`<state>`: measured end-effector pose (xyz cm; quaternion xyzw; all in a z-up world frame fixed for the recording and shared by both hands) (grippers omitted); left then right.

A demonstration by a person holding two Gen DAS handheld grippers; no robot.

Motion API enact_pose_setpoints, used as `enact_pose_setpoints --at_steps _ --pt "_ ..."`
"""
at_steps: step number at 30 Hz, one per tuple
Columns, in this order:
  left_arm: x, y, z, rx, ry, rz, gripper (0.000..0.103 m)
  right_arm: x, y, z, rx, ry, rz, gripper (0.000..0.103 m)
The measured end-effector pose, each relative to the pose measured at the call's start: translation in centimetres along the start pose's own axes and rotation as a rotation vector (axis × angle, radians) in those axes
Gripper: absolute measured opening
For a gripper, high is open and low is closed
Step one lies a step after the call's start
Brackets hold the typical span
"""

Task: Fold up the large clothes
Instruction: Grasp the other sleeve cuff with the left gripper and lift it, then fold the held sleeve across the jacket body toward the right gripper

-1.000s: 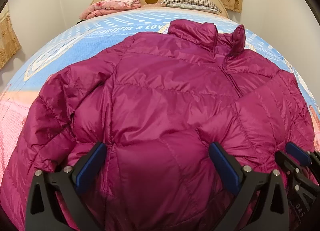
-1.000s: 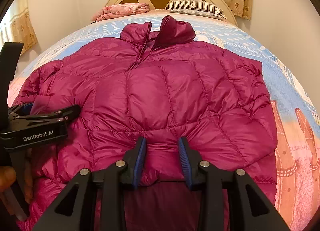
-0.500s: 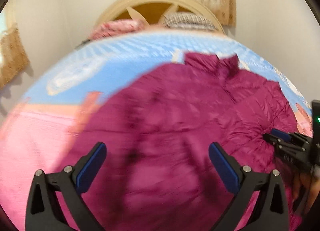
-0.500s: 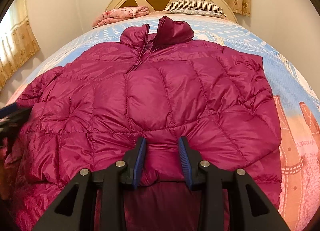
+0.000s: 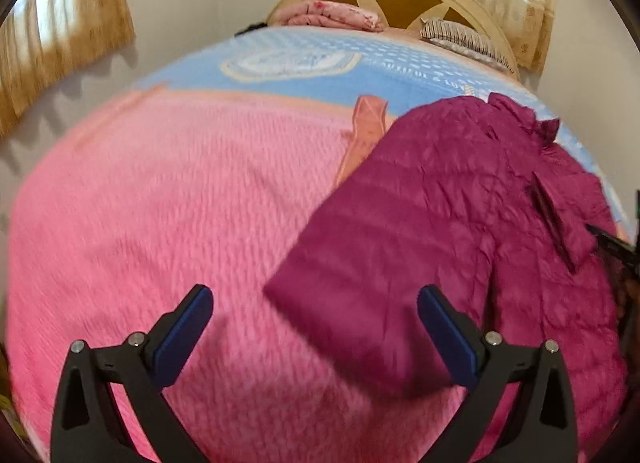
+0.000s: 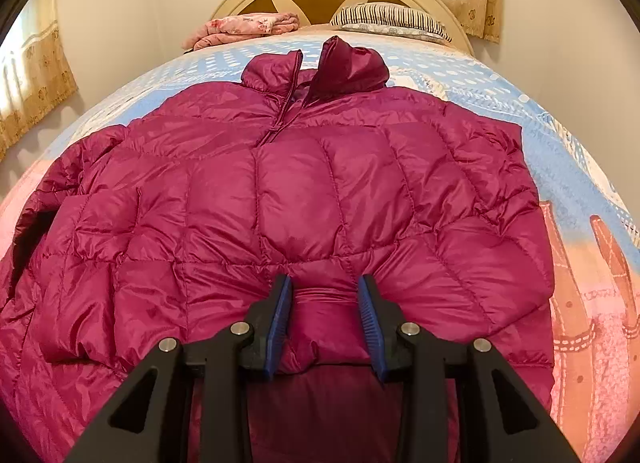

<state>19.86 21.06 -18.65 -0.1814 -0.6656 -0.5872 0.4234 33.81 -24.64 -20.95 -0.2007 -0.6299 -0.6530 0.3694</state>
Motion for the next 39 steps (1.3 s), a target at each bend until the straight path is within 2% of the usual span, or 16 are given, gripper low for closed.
enact_pose_setpoints --at_steps 4,7,10,12,15,18,21,26,29,34,39 --pt "-1.1 -0.9 -0.3 0.062 -0.106 0.067 0.102 0.0 0.0 0.1 0.007 -0.011 -0.002 0.037" --pt "-1.5 -1.2 -0.8 0.102 -0.189 0.088 0.093 0.1 0.0 0.2 0.009 -0.016 -0.004 0.037" --pt "-1.3 -1.1 -1.3 0.096 -0.22 0.08 0.067 0.1 -0.1 0.2 0.01 -0.02 -0.007 0.038" --pt "-1.4 -0.9 -1.1 0.088 -0.199 0.062 0.031 0.2 -0.1 0.2 0.012 -0.022 -0.007 0.038" --pt "-1.2 0.2 -0.2 0.103 -0.195 0.035 0.017 0.3 -0.2 0.2 0.012 -0.024 -0.009 0.039" --pt "0.1 2.2 0.8 0.09 -0.154 -0.038 0.014 0.3 -0.2 0.2 0.012 -0.024 -0.01 0.039" --pt "2.6 5.1 1.2 0.075 -0.1 -0.145 0.012 0.2 -0.1 0.2 0.011 -0.024 -0.01 0.04" --pt "6.5 9.8 -0.1 0.024 -0.066 -0.291 0.011 0.3 -0.1 0.2 0.012 -0.024 -0.01 0.04" --pt "9.3 13.1 -2.5 -0.046 -0.064 -0.392 0.011 0.3 -0.1 0.1 0.012 -0.024 -0.01 0.04" --pt "12.8 15.8 -7.6 -0.177 -0.104 -0.513 0.011 0.3 -0.1 0.2 0.011 -0.023 -0.01 0.041" --pt "14.7 14.5 -14.6 -0.355 -0.188 -0.565 0.011 0.3 -0.1 0.1 0.008 -0.019 -0.012 0.041"
Point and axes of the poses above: each gripper's, at about its wrist camera, not at the fingertips, and x roughly against the way its jaws point, z to its left, y to its top, the point moved 2 cm from there along -x, roughly the way its jaws point, and after that the axes turned 10 degrees about y, right-handed, at the moved point
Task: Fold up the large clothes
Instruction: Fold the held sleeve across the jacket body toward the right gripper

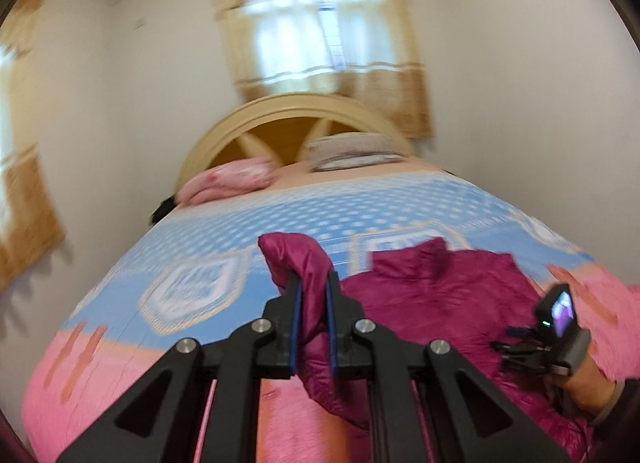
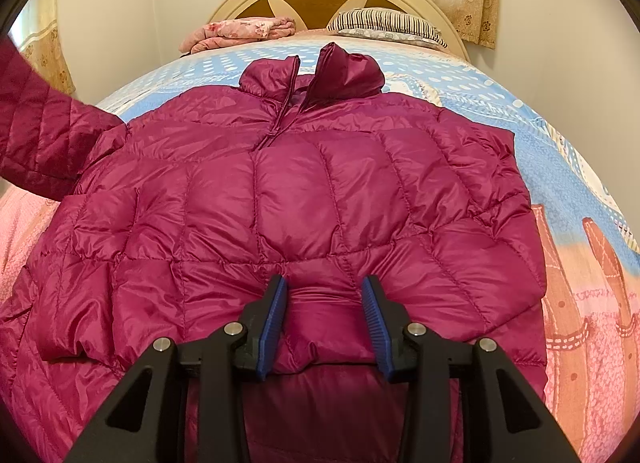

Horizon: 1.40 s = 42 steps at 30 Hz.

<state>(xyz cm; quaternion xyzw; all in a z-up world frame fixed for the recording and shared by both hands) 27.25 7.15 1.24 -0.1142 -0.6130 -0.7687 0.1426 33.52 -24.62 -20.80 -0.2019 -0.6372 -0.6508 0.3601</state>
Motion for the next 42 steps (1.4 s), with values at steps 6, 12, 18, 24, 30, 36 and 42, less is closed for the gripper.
enact_pose_setpoints --at_steps 6,12,18,24,30,36,42 --pt "-1.4 0.7 -8.2 -0.105 -0.15 0.007 0.011 0.2 0.2 -0.1 -0.015 0.015 -0.009 0.042" --pt "-4.0 0.5 -14.3 -0.146 -0.243 0.058 0.011 0.4 0.1 -0.4 -0.037 0.034 -0.028 0.043" --pt "-5.6 -1.0 -17.3 -0.147 -0.285 0.112 0.011 0.6 0.2 -0.3 -0.04 0.037 -0.046 0.051" --pt "-6.7 -3.2 -19.1 -0.154 -0.345 0.171 0.011 0.7 0.2 -0.5 -0.049 0.043 -0.056 0.052" --pt "-6.2 -3.5 -18.4 -0.117 -0.346 0.183 0.071 0.8 0.2 -0.6 -0.058 0.048 -0.063 0.053" --pt "-6.3 -3.5 -13.7 -0.061 -0.175 0.103 0.103 0.9 0.3 -0.8 -0.063 0.058 -0.071 0.056" --pt "-13.3 -8.9 -11.2 -0.055 -0.023 0.325 0.103 3.8 0.1 -1.7 -0.16 0.296 -0.148 0.064"
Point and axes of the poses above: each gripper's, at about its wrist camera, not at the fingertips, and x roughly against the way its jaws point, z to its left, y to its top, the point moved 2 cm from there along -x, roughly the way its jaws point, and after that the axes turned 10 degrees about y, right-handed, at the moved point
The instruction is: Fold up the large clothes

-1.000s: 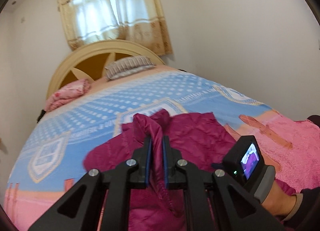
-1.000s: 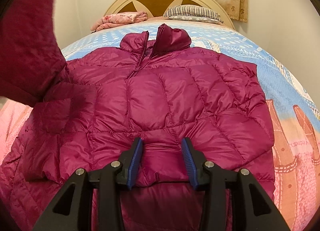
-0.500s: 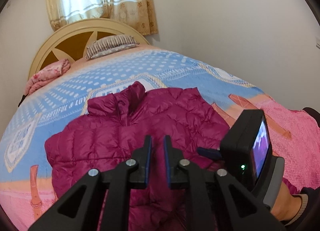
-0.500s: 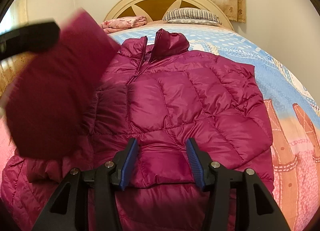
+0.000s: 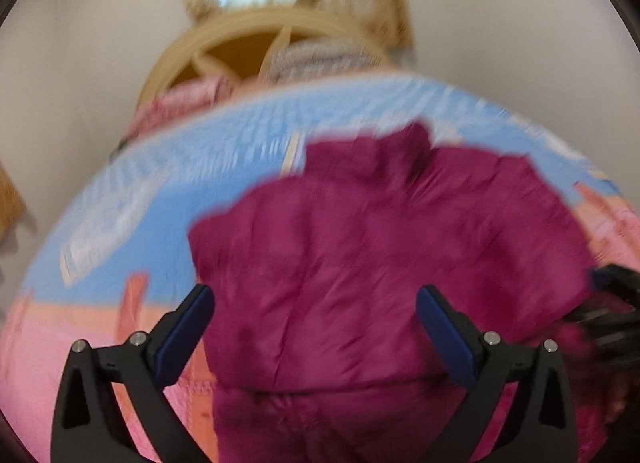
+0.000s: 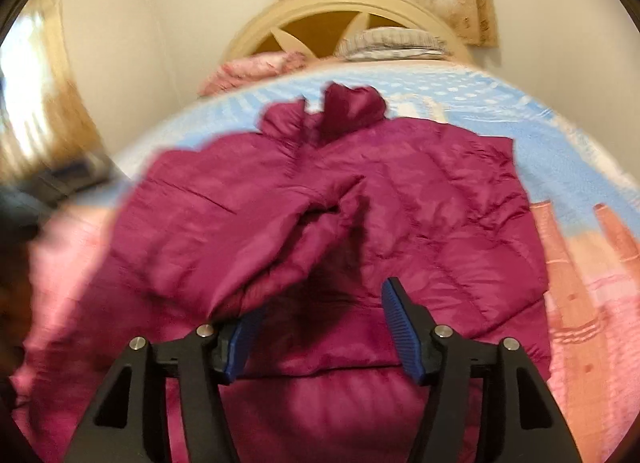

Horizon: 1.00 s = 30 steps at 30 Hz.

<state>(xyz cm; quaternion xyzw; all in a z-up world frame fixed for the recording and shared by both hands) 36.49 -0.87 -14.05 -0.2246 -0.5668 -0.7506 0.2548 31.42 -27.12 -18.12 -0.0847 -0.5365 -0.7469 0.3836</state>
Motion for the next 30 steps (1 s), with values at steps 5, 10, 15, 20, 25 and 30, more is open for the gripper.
enact_pose_setpoints --at_steps 5,10,15,20,25,30 --pt "-2.0 -2.6 0.0 0.024 -0.015 0.056 0.103 0.9 0.3 -0.7 -0.201 0.199 -0.014 0.064" --pt "-1.6 -2.6 0.0 0.007 -0.026 0.057 0.103 0.0 1.8 -1.0 -0.347 0.313 -0.052 0.064" --pt "-2.1 -3.2 0.0 -0.007 -0.033 0.056 0.103 0.8 2.5 -0.1 -0.394 0.37 -0.086 0.064" --pt "-1.8 -3.0 0.4 0.005 -0.038 0.048 0.103 -1.1 2.2 -0.5 -0.364 0.233 0.006 0.063" --pt "1.1 -1.1 3.5 0.083 -0.017 -0.036 0.103 -0.8 1.8 0.2 -0.258 0.159 0.021 0.014" --pt "1.2 2.3 5.9 0.262 -0.084 -0.054 0.103 -0.5 0.8 -0.8 -0.269 0.14 0.031 0.013"
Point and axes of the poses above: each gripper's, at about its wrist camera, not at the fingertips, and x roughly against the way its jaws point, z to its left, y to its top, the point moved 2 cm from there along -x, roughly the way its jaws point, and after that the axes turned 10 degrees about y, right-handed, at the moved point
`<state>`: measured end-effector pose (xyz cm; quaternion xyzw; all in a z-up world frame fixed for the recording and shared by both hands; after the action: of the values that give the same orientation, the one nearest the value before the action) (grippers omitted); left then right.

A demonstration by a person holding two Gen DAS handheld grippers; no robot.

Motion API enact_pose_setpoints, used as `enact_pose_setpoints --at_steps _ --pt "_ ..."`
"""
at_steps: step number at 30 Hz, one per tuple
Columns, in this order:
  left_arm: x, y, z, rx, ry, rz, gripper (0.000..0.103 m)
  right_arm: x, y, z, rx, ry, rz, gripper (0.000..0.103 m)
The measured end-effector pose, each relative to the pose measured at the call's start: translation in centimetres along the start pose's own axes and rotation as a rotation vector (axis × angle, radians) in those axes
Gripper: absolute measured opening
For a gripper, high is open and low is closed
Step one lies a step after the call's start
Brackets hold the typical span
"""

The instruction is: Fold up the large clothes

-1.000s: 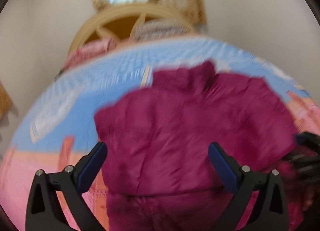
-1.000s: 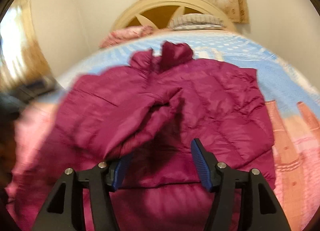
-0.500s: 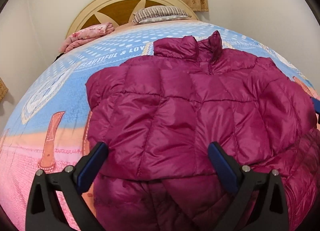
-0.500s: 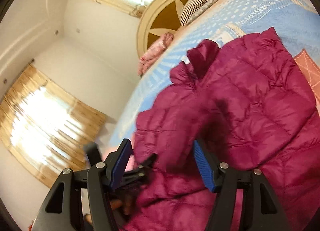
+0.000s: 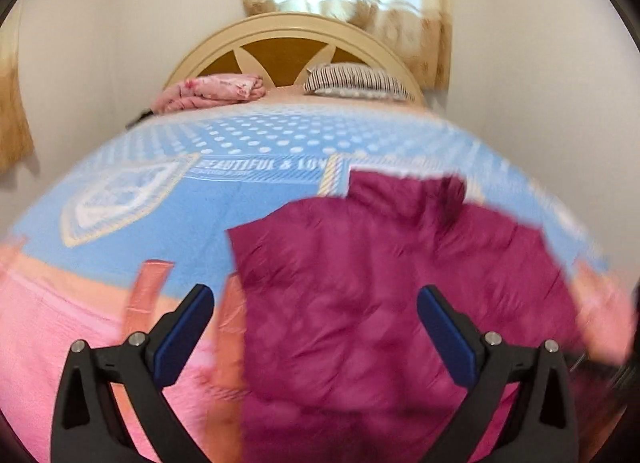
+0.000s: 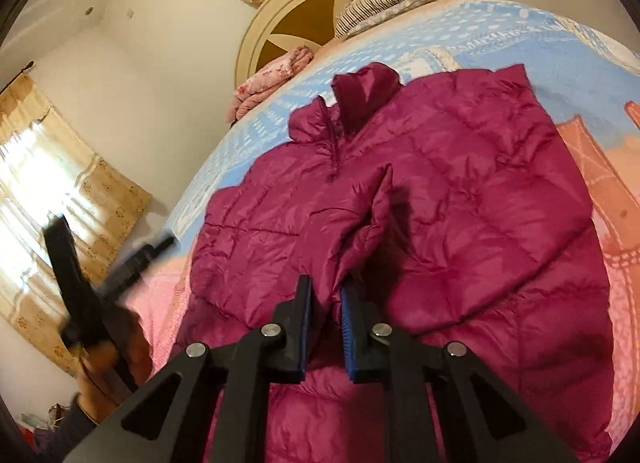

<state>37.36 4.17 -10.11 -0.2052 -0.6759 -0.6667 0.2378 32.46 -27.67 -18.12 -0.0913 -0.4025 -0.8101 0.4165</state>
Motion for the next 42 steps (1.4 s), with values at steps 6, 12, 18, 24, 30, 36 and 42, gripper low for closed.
enact_pose_setpoints --at_steps 6,12,18,24,30,36,42 --pt "-6.4 -0.9 -4.5 -0.138 0.055 0.116 0.103 -0.1 -1.6 -0.8 -0.016 -0.021 0.027 0.013" --pt "-11.3 -4.0 -4.3 -0.147 0.059 0.241 0.103 0.7 -1.7 -1.2 0.006 -0.08 0.045 0.013" --pt "-11.9 -3.8 -3.8 -0.125 0.048 0.244 0.103 4.2 0.9 2.6 0.088 -0.194 -0.105 0.013" --pt "-11.9 -3.9 -3.9 -0.13 0.054 0.241 0.103 0.4 3.5 6.3 0.217 -0.109 -0.065 0.014" --pt "-10.7 -3.6 -2.9 -0.086 0.047 0.222 0.103 -6.0 2.5 2.5 0.198 -0.212 0.103 0.014" --pt "-8.5 -0.5 -0.2 0.054 0.029 0.149 0.103 -6.4 0.7 0.6 0.214 -0.201 0.087 0.014" --pt "-11.1 1.4 -2.0 0.059 0.013 0.209 0.103 -6.4 0.6 0.2 0.186 -0.162 0.072 0.014"
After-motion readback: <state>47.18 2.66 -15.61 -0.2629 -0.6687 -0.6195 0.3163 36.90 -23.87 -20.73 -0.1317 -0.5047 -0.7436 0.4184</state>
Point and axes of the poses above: each gripper's, at about its wrist camera, not at the fingertips, and x roughly against the way its jaws point, z to its left, y to its top, the point moved 2 cm from there along -x, roughly the way its jaws point, and after that the axes turned 10 degrees about y, right-handed, at the moved point
